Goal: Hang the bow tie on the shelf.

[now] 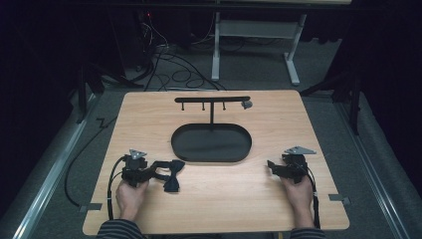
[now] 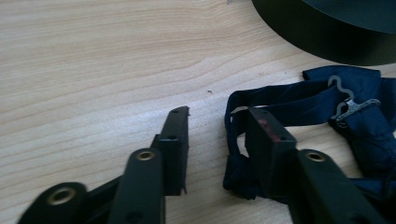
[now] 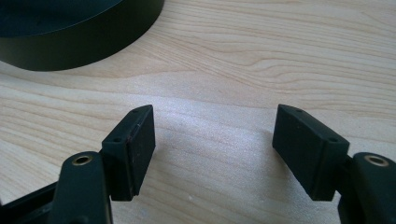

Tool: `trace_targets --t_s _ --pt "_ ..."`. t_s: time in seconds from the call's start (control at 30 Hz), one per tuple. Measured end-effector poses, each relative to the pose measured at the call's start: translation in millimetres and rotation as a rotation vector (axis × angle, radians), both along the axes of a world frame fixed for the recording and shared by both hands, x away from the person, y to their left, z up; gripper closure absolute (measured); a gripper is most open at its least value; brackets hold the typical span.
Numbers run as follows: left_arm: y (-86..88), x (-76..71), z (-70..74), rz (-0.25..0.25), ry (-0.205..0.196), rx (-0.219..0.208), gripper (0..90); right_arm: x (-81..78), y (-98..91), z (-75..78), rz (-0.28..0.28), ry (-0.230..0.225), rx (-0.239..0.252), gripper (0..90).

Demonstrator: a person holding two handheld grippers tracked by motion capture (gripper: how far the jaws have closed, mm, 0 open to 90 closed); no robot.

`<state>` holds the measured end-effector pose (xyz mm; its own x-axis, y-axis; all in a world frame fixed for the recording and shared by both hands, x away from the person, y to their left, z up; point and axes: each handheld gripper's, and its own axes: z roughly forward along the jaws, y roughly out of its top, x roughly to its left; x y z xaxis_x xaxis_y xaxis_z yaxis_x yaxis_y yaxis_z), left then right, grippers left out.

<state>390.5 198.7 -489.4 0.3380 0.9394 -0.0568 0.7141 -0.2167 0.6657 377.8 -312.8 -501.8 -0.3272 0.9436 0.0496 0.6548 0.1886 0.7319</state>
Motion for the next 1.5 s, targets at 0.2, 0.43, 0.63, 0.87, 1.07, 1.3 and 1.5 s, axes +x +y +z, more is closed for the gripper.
trace_targets --t_s 0.2,0.43,0.63,0.87,1.07,1.3,1.5 --pt "-1.4 -0.1 -2.8 -0.046 0.007 0.005 78.0 -0.1 0.1 0.1 0.0 0.001 -0.002 31.2" --pt "-1.0 0.2 -2.8 -0.078 0.016 -0.008 85.2 -0.1 0.1 0.1 0.0 0.001 -0.002 31.2" --pt "-1.1 -2.8 3.4 -0.116 -0.009 -0.045 86.1 -0.1 0.1 0.1 0.0 0.001 -0.002 31.2" --pt "-1.9 -4.8 19.8 -0.122 -0.055 -0.057 86.7 -0.2 0.2 0.1 0.0 0.002 -0.002 31.2" --pt "-3.8 -4.6 34.2 -0.151 -0.071 -0.114 87.0 -0.1 -0.1 0.0 0.001 0.0 0.002 31.2" --pt "-3.5 -0.9 53.8 -0.175 -0.109 -0.201 87.1 -0.3 0.1 0.1 0.002 0.002 0.0 31.2" --pt "-6.6 0.5 61.7 -0.191 -0.131 -0.18 87.2 -0.4 0.2 0.1 0.002 0.002 0.0 31.2"
